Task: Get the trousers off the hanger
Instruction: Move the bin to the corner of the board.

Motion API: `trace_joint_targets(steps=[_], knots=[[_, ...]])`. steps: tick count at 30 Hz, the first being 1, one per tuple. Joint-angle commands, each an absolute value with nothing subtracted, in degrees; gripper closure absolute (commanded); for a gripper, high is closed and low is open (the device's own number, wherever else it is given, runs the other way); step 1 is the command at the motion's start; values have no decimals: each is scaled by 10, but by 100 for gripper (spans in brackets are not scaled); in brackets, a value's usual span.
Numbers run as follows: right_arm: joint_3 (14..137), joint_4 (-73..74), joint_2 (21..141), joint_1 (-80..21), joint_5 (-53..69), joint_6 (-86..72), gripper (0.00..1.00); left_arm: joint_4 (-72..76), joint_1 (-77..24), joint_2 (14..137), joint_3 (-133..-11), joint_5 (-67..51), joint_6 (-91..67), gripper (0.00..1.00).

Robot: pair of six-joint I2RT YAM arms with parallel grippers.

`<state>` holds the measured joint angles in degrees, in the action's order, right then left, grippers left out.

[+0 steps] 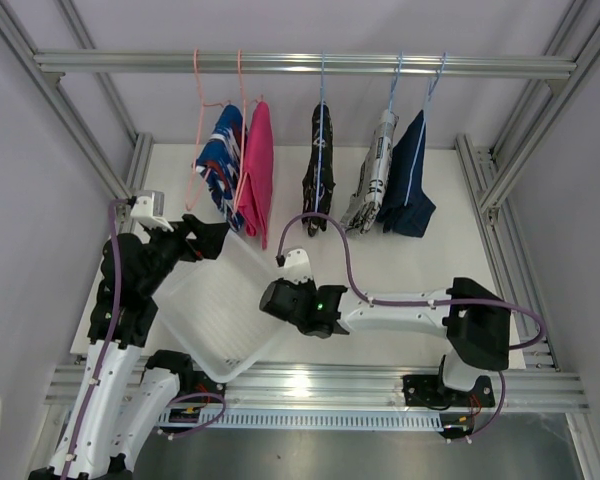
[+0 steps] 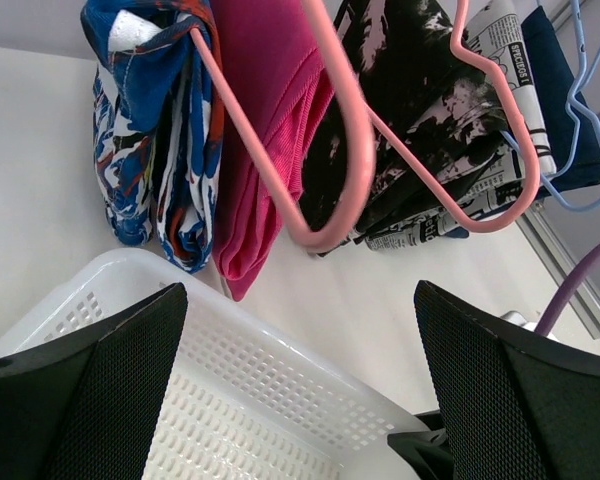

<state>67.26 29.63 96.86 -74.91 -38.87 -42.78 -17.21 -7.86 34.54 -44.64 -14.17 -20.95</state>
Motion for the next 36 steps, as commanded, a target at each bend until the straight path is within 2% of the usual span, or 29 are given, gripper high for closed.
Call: trace_joint_targets(steps=[1,2,6,10,18,22,27,29,34,35,36], knots=[[692,287,969,-731,-349,-320,97,-165,-74,345,-454,-149,-203,1],[696,289,967,-723,-338,-294,100,-165,-74,345,-454,-149,-202,1],[711,328,942,-668,-288,-217,100,-166,-74,344,-454,-148,-200,1],[673,306,885,-609,-202,-164,100,-165,-74,345,-453,-149,-200,1],[662,366,833,-532,-155,-59,100,-166,-74,346,-453,-152,-200,1],[645,348,824,-495,-104,6,100,-165,-74,346,-453,-152,-200,1],[661,354,868,-450,-104,14,93,-164,-74,346,-453,-154,-200,1],[661,354,895,-436,-112,6,87,-164,-74,345,-453,-156,-201,1],[665,356,937,-439,-115,1,81,-164,-74,349,-453,-160,-202,1],[666,354,940,-444,-127,-13,75,-164,-74,348,-453,-162,-202,1],[667,354,948,-447,-128,-23,75,-165,-74,349,-454,-163,-201,0]])
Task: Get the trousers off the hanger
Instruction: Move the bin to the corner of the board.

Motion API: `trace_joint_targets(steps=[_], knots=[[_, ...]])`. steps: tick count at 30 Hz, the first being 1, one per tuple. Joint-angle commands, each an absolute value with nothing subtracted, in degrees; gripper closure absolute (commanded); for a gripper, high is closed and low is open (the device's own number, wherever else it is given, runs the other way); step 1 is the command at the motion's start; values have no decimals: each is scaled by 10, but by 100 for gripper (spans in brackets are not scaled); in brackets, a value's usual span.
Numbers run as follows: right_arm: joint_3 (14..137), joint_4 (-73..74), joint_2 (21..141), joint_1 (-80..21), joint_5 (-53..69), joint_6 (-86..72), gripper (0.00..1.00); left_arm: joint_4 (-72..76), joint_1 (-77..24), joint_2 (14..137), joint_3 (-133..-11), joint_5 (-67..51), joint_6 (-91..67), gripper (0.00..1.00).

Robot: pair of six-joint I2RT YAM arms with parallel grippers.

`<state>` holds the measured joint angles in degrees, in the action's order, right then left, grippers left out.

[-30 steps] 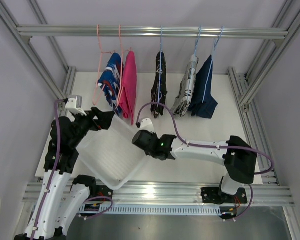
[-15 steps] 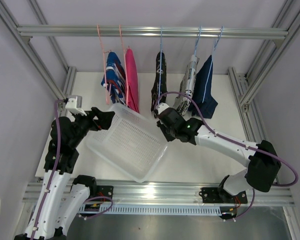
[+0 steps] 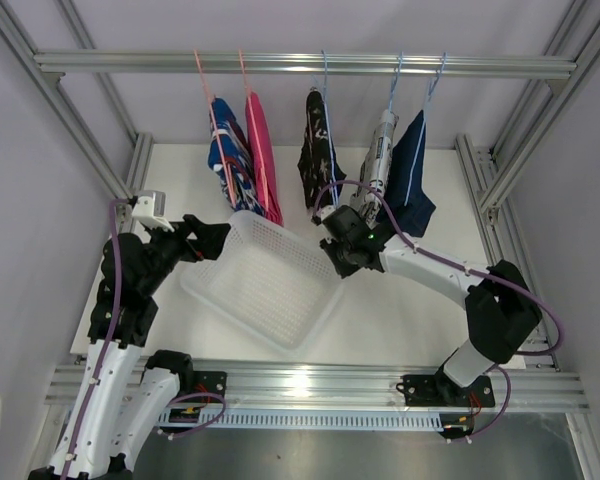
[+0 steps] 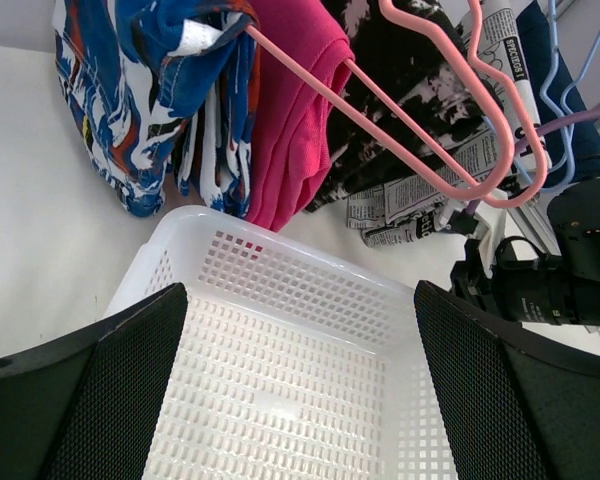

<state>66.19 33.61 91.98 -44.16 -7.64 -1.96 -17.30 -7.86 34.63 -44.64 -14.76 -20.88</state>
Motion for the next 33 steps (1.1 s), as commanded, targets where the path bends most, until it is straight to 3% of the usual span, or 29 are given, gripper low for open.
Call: trace_joint_targets(steps=[1,4,5,9,15,19,33], knots=[[667,354,953,-452,-129,-25,75,-165,-74,347,-454,-163,-201,1],[665,350,958,-462,-169,-45,57,-166,-74,345,-453,-163,-201,1],[668,352,957,-461,-181,-50,44,-165,-74,345,-452,-163,-201,0],[688,376,925,-468,-210,-88,34,-166,-74,345,-453,-162,-201,1],[750,429,836,-517,-286,-200,31,-165,-74,346,-454,-165,-200,1],[791,496,831,-569,-442,-327,28,-166,-74,346,-454,-169,-200,1],[693,537,832,-689,-458,-681,27,-167,-74,346,-454,-174,-200,1]])
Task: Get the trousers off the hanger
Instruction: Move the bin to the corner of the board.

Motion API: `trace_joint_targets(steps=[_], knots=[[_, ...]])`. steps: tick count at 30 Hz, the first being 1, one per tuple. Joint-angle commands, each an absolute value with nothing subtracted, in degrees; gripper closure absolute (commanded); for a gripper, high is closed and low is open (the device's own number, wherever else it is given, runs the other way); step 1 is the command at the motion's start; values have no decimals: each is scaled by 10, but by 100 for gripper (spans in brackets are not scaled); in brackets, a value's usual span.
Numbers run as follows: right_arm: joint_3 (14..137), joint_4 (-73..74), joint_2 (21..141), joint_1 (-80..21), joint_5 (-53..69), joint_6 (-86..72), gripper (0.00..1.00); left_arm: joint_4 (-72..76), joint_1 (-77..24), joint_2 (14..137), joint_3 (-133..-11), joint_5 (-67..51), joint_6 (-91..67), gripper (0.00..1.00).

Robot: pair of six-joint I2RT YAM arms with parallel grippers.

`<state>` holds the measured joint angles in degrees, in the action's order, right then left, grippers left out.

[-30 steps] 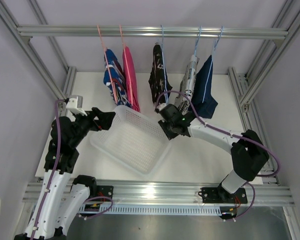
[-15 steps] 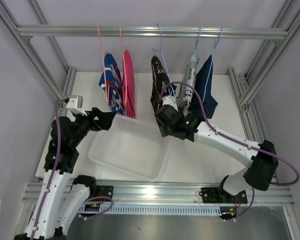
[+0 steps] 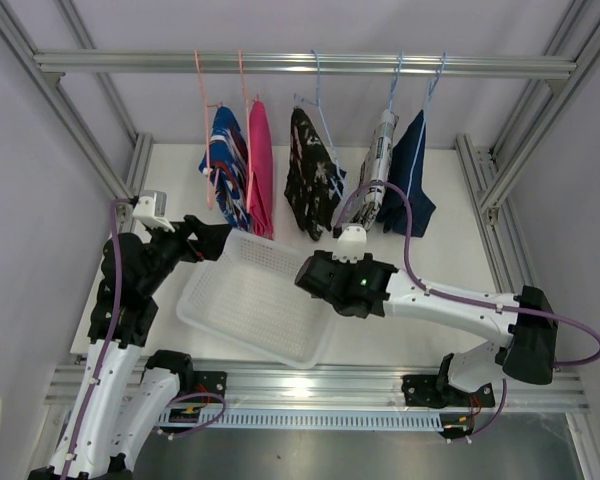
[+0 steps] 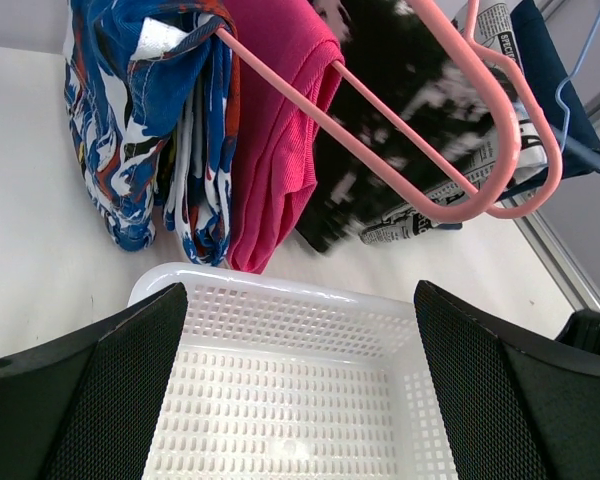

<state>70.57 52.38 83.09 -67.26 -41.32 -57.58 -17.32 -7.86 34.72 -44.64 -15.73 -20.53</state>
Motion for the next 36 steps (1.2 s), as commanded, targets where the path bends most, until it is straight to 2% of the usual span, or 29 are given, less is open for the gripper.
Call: trace_joint_targets(steps=[1,10,20,23,27,29,31,33,36], knots=[[686,534,831,-693,-458,-705,26,-167,-74,345,-454,-174,-200,1],[677,613,862,-758,-477,-856,27,-169,-74,347,-454,-176,-201,1],[661,575,954,-792,-462,-931,32,-170,-74,349,-454,-179,-201,1],[664,584,972,-805,-461,-940,40,-170,-74,349,-453,-181,-201,1],[667,613,976,-816,-480,-972,73,-169,-74,350,-454,-183,-201,1],[666,618,969,-816,-483,-975,79,-170,-73,350,-454,-182,-201,1],[665,625,963,-816,-487,-978,92,-168,-74,347,-455,-180,-200,1],[664,634,960,-815,-493,-979,99,-170,-74,345,-453,-177,-200,1],[665,652,953,-810,-504,-978,100,-169,-74,345,-453,-178,-200,1]])
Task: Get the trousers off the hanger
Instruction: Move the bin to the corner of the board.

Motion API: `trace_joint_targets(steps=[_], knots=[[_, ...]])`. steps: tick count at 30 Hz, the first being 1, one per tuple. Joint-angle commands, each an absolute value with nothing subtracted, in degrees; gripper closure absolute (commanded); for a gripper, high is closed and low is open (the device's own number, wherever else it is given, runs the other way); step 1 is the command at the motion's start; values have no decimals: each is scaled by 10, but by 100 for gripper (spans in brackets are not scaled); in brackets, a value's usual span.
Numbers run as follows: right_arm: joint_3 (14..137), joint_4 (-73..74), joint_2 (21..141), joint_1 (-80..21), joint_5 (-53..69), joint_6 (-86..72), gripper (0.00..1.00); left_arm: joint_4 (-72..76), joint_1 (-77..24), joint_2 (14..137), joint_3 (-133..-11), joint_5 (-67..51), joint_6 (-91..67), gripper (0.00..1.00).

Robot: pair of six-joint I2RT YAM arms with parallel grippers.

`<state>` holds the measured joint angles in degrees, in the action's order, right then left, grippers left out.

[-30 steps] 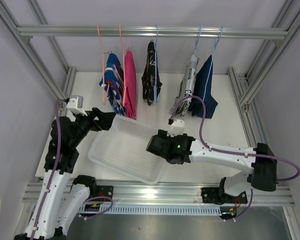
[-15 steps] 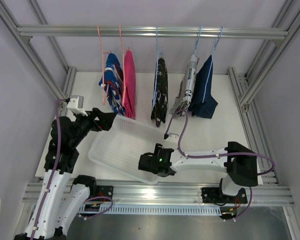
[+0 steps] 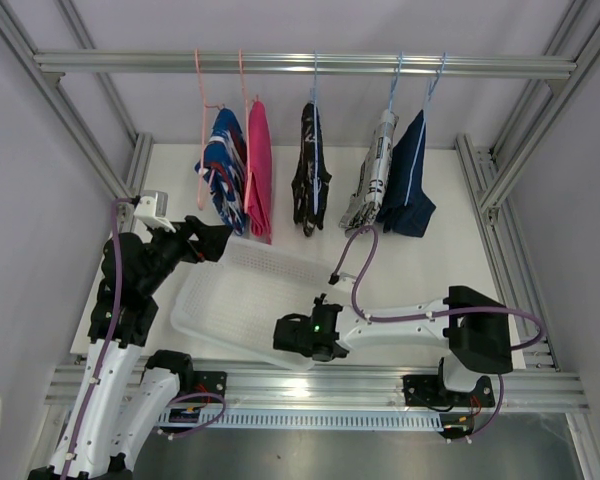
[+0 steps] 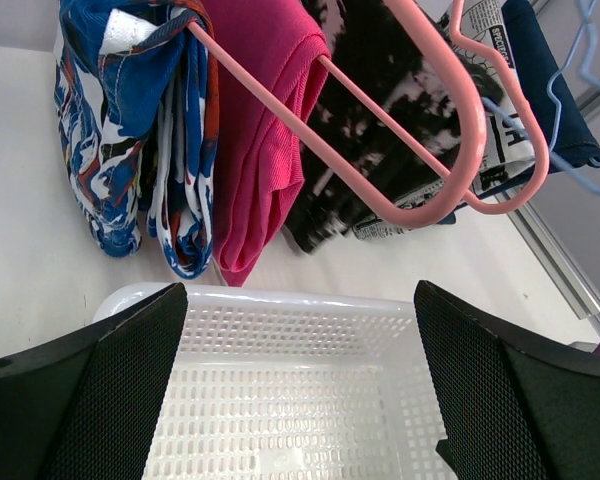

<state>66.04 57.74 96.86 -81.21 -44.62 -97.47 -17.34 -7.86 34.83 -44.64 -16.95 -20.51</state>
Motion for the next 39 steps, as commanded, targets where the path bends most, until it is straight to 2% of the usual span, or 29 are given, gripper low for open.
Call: trace_joint_targets(steps=[1,8,13,18,22,30,39], knots=[[663,667,949,-807,-506,-977,99,-170,-73,347,-453,-178,-200,1],[644,701,905,-763,-518,-916,100,-170,-74,344,-454,-177,-200,1],[585,601,811,-722,-503,-737,98,-167,-74,343,-453,-177,-199,1],[520,471,710,-654,-413,-558,100,-167,-74,345,-453,-178,-198,1],[502,455,670,-601,-354,-445,100,-168,-74,345,-452,-175,-197,1],[502,432,686,-541,-277,-322,100,-167,-74,345,-452,-174,-196,1],[492,409,785,-485,-265,-283,100,-171,-74,344,-452,-165,-192,1]])
